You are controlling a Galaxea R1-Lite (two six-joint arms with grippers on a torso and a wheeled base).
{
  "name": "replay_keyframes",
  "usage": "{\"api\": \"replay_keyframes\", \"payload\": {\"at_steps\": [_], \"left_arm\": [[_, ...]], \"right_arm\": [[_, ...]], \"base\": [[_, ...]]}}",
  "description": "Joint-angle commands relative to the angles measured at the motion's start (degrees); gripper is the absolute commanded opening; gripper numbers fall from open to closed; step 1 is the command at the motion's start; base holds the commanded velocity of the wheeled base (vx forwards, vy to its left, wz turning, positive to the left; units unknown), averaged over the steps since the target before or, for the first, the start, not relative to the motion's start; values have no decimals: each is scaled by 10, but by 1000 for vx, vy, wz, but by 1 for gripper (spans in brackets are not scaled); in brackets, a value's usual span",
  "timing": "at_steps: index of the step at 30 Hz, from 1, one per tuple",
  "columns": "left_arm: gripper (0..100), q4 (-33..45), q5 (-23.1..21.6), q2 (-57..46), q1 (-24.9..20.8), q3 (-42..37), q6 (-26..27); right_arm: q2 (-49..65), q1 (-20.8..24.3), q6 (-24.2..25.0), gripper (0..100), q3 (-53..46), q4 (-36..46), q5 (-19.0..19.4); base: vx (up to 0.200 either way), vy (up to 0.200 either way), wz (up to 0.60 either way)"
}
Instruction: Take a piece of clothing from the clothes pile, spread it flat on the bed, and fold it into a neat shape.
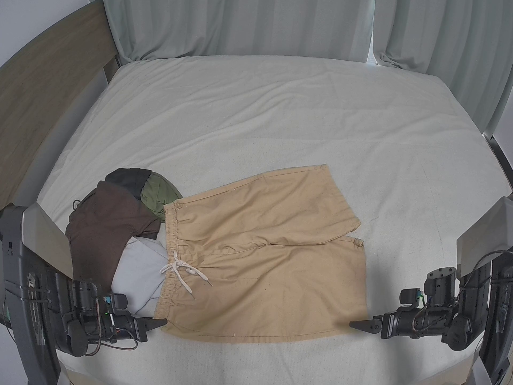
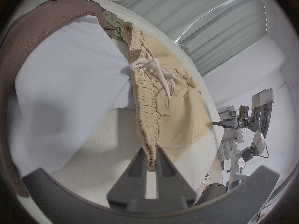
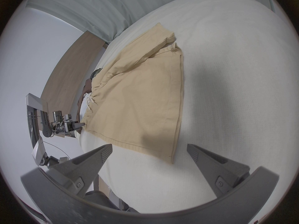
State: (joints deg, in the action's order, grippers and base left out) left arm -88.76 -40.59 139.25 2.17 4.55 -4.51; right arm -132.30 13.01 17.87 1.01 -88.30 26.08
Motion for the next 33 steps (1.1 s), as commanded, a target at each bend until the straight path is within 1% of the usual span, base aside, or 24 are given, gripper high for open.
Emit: {"api": "replay_keyframes", "payload": {"at_steps": [1, 13, 14, 25, 33], "left_arm": [[0, 0, 0, 1, 0, 0, 0], [0, 0, 0, 1, 1, 0, 2], [0, 0, 0, 1, 1, 0, 2], [0, 0, 0, 1, 0, 4, 2], [0, 0, -3, 1, 2, 4, 2]], "right_arm": [[-4, 7, 0, 100, -9, 0, 1], [-40, 22, 0, 100, 3, -1, 1], [-40, 22, 0, 0, 7, -1, 1], [-41, 18, 0, 0, 11, -1, 1], [-18, 19, 1, 0, -10, 2, -4]], "base": [[0, 0, 0], [0, 0, 0], [0, 0, 0], [0, 0, 0], [0, 0, 0]]}}
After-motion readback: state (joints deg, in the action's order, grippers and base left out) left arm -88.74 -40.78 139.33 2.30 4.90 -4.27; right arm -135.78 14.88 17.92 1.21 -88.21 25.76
